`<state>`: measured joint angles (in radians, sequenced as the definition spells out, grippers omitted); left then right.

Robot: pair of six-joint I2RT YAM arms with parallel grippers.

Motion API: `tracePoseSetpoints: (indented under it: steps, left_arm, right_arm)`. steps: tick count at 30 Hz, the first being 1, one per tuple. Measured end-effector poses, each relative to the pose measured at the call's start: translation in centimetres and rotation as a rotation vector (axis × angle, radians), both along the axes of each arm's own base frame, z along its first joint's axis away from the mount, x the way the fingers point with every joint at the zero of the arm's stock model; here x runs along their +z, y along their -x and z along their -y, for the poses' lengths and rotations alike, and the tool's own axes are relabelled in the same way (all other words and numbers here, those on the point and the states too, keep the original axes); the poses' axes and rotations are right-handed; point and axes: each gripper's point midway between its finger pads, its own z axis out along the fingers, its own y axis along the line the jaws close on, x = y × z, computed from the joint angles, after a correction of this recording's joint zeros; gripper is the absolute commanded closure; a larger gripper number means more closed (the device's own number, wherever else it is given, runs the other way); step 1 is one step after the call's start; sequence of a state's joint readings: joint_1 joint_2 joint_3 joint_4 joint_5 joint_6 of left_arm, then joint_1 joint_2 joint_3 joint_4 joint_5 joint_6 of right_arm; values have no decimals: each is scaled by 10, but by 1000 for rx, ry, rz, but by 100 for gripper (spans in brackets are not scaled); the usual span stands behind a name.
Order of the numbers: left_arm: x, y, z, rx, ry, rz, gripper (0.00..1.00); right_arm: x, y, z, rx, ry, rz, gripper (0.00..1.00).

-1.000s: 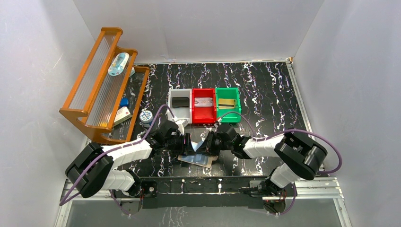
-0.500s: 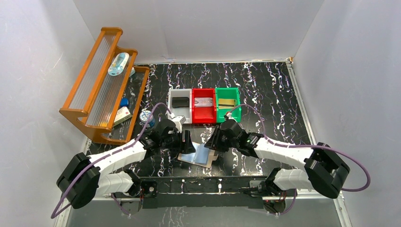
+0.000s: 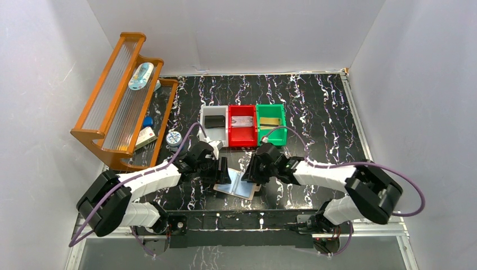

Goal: Take the credit cards out of the card holder

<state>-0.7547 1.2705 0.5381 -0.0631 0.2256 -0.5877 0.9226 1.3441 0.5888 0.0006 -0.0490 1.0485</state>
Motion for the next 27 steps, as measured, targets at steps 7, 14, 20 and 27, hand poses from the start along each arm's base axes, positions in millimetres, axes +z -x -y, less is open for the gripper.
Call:
tracePoseSetpoints:
  steps: [7, 14, 20, 27]
  left_arm:
    - [1, 3, 8, -21, 39, -18, 60]
    - [11, 6, 20, -61, 109, -19, 77]
    - [15, 7, 24, -77, 135, -17, 79]
    - [13, 5, 16, 8, 122, -18, 67]
  right_arm:
    - [-23, 6, -4, 8, 26, -81, 63]
    - [-23, 6, -9, 4, 4, -95, 63]
    - [-23, 6, -9, 2, 4, -97, 62]
    - [-18, 0, -6, 16, 50, -58, 53]
